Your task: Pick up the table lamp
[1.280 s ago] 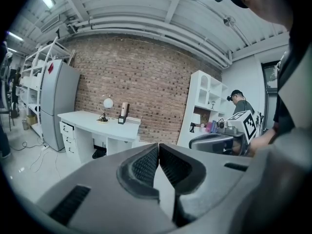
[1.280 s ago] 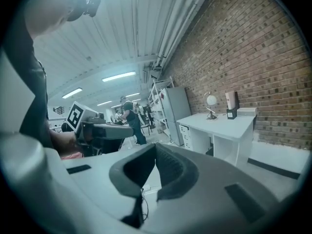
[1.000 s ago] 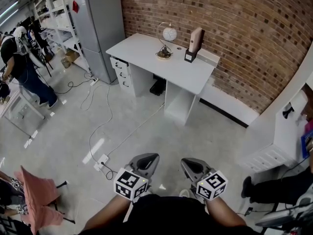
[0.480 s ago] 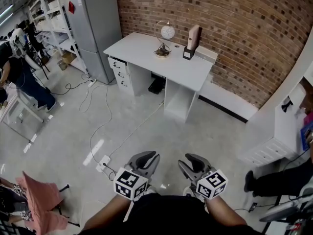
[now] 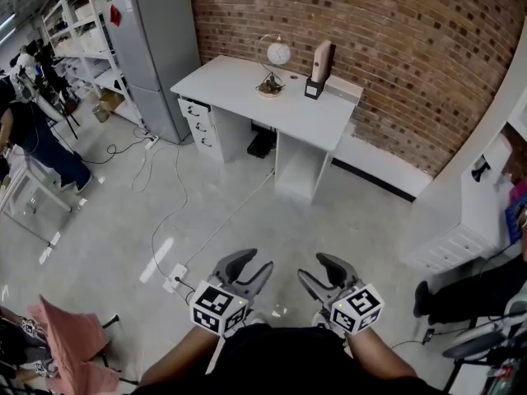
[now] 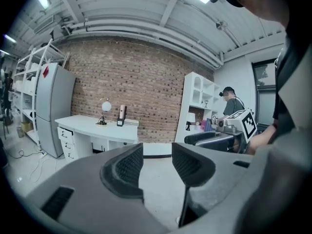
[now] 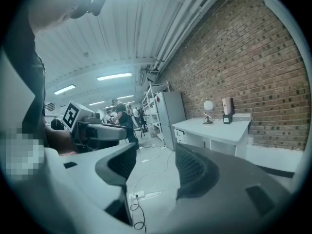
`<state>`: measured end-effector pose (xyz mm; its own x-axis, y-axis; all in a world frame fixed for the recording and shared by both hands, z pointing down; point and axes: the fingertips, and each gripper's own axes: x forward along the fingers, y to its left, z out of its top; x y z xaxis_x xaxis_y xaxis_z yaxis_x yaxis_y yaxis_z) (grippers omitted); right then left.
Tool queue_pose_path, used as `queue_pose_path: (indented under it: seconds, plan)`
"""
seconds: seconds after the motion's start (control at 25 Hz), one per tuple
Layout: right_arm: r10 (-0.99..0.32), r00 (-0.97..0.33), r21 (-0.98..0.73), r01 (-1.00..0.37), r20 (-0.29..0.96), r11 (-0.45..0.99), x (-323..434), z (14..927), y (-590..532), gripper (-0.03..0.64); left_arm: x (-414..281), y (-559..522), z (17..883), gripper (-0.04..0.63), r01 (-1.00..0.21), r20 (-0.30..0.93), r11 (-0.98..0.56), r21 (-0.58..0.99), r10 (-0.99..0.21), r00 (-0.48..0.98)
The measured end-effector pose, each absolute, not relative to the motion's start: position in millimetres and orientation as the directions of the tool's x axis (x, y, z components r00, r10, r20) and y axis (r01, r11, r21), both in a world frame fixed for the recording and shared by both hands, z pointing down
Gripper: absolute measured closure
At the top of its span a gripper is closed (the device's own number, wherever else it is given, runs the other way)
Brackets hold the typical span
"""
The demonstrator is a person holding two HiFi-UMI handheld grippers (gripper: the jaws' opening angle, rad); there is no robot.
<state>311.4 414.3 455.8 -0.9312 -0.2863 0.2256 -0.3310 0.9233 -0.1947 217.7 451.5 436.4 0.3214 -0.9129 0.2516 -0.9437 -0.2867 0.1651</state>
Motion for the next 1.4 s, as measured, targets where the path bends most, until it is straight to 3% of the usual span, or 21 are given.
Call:
queue_pose_path:
  seconds: [0.96,1.24,1.4]
  plan:
    - [-0.296,-0.937,-0.228,-0.334,0.185,0.914,290.0,449.6,442.5,0.081,191.8,476.6,445.1,0.281,-0.948,0.259,-0.288,0.134,-0.913,0.314]
    - [-0.254,-0.940,-0.246,-0.308,0.229,0.919,277.0,460.6,445.2,0.061,186.6,475.7,449.4,0.262,-0.953,0.267,-0.268,0.141,-0.917,0.297]
    - [-0.223,-0.945,-0.221,-0.277,0.240,0.935,264.3,463.2,439.0,0.091,182.2,471.5,452.3,0.264,-0.946,0.249,-0.281,0.161,-0.916,0.314]
